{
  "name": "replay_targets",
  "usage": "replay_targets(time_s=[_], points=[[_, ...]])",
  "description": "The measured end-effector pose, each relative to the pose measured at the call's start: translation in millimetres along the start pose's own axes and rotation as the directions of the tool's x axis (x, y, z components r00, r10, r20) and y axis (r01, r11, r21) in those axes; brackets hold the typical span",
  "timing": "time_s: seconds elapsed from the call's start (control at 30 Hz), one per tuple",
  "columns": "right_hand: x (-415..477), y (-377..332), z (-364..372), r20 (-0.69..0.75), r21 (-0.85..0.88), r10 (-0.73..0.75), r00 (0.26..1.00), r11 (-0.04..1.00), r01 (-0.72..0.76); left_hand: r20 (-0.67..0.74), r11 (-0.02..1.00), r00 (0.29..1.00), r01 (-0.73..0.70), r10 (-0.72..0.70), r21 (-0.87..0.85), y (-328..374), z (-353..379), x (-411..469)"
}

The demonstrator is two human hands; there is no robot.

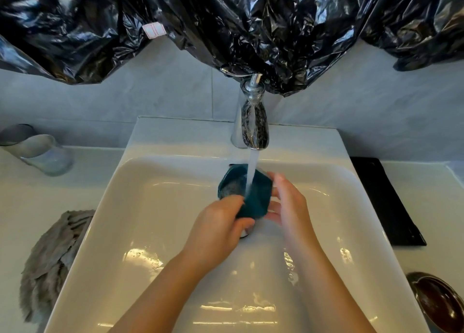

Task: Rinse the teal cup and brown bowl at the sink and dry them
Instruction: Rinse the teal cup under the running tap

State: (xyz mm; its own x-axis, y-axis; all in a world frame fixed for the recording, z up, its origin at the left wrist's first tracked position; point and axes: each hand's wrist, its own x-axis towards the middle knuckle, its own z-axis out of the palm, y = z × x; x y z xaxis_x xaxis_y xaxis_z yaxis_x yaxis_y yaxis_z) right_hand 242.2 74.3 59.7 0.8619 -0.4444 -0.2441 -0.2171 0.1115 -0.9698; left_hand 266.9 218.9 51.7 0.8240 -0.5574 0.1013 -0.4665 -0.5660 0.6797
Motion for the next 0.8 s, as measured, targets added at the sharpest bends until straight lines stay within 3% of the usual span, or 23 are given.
replay_targets(time_s=[0.03,0.07,0.13,0.2,0.27,0.33,0.4,0.47,0.5,0.57,0.63,0.73,0.8], points=[[1.2,-2.6,-2.4,0.011,0.052,0.025,1.0,0.998,-0.026,0.012,0.949,0.992,0.127,-0.129,-0.289,2.1,-2.2,0.2],[3.0,-3.0,-4.1,0.021,0.077,0.041,0.999,0.996,-0.042,0.056,0.817,0.977,0.202,-0.205,-0.54,4.4,-5.3,0.8],[2.8,-2.1,-2.7,0.064,0.085,0.071,0.995,0.993,-0.077,0.106,0.532,0.961,0.231,-0.256,-0.814,4.0,-8.1,2.5],[0.2,2.1,1.6,0.113,0.101,0.132,0.985,0.985,-0.143,0.178,0.255,0.941,0.254,-0.286,-0.933,4.0,-6.9,4.0],[-4.1,3.2,4.5,0.138,0.143,0.185,0.973,0.969,-0.204,0.254,0.066,0.895,0.298,-0.366,-0.952,6.8,-5.4,6.3],[-8.2,0.2,7.2,0.174,0.211,0.225,0.959,0.942,-0.26,0.327,-0.07,0.838,0.331,-0.437,-0.941,9.7,-2.4,8.3],[-9.1,-0.1,9.4,0.178,0.248,0.246,0.953,0.926,-0.286,0.34,-0.118,0.817,0.323,-0.465,-0.939,8.3,-1.0,9.5],[-8.2,-0.8,12.1,0.133,0.249,0.259,0.957,0.926,-0.285,0.296,-0.077,0.867,0.29,-0.401,-0.954,6.2,-4.1,9.3],[-6.5,0.2,12.7,0.103,0.229,0.252,0.962,0.935,-0.269,0.251,0.001,0.906,0.267,-0.342,-0.964,4.9,-5.9,9.6],[-2.6,1.1,12.2,0.071,0.208,0.245,0.967,0.945,-0.254,0.167,0.252,0.954,0.23,-0.247,-0.94,3.9,-3.4,6.1],[-1.2,2.0,10.1,0.1,0.301,0.293,0.951,0.902,-0.31,0.109,0.53,0.974,0.199,-0.197,-0.824,8.4,2.1,2.6],[-2.3,3.9,4.1,0.231,0.456,0.359,0.904,0.781,-0.426,0.08,0.821,0.996,0.023,0.028,-0.57,12.1,11.4,-4.4],[-3.2,4.5,0.2,0.304,0.502,0.345,0.888,0.734,-0.457,0.066,0.972,0.979,-0.183,0.195,-0.147,6.5,8.3,-2.9]])
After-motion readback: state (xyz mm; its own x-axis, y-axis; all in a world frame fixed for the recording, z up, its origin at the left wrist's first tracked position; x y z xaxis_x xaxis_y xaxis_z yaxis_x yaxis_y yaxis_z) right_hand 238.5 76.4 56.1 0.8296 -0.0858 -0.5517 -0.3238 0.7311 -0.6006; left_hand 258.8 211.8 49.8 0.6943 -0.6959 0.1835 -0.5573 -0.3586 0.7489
